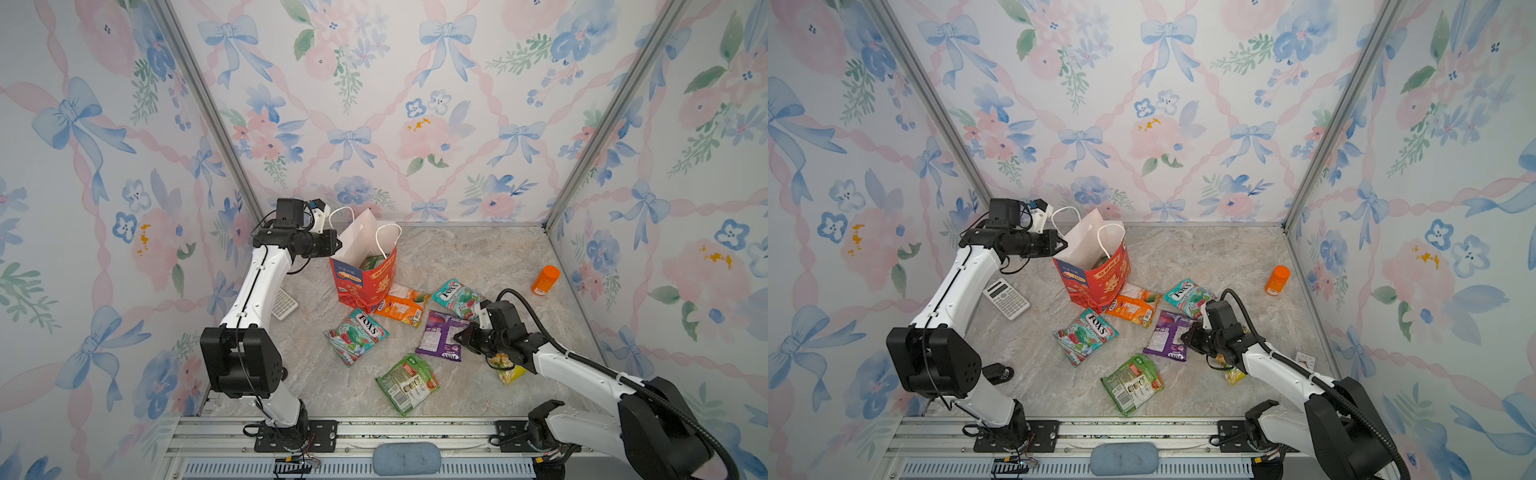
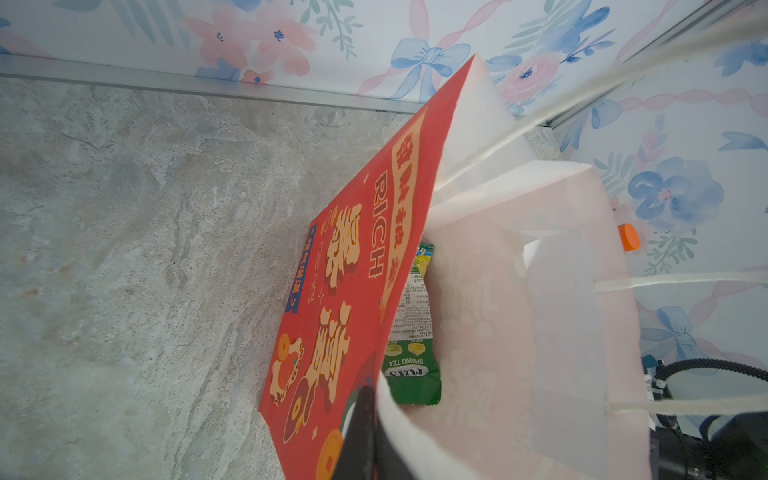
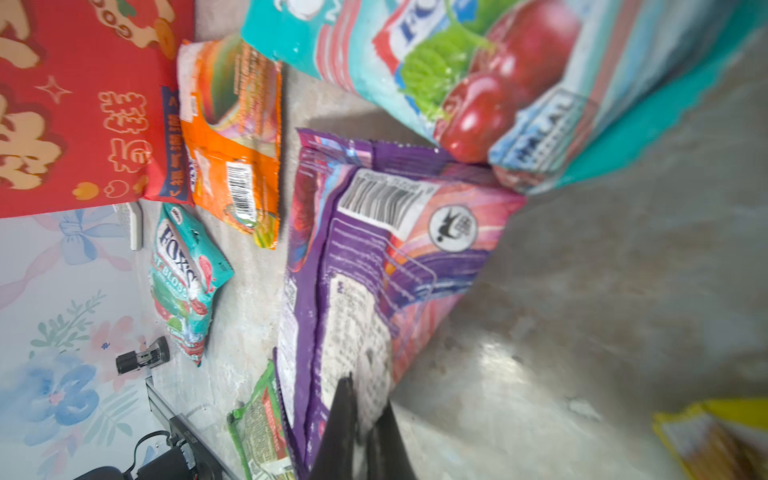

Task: Place the snacks into the paper bag
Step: 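Grasp the purple Fox's Berries packet with the right gripper and lift it, then carry the purple packet with the right gripper over the held-open bag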

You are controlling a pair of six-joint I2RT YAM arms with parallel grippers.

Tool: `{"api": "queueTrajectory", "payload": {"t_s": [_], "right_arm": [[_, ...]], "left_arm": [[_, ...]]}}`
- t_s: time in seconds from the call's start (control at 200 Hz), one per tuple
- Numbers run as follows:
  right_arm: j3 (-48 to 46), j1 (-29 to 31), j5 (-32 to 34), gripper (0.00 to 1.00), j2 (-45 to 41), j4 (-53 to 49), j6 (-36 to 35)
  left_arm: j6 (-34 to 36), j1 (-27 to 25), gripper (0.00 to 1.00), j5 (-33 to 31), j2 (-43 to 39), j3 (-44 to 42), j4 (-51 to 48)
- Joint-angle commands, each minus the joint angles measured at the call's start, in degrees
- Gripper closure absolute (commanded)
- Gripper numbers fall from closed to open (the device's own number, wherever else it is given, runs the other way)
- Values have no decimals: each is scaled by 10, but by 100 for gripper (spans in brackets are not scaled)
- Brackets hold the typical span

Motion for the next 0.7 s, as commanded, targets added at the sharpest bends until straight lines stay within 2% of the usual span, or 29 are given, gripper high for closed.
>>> {"api": "queueTrajectory", "payload": {"t_s": [0.0,0.235,0.465,0.695], "right_arm": [[51,15,14,100,-27,-35,-19],[127,40,34,100,-38,-82,-41],[212,81,53,100,-7,-122,-74],[303,155,64,100,30,-139,-89]], "left_arm": [[-3,1,100,6,-8,-11,-16],[-4,1,100,7,-8,-11,-16],[-4,1,100,9,-9,-11,-16],[-4,1,100,6,-9,-11,-16]]}}
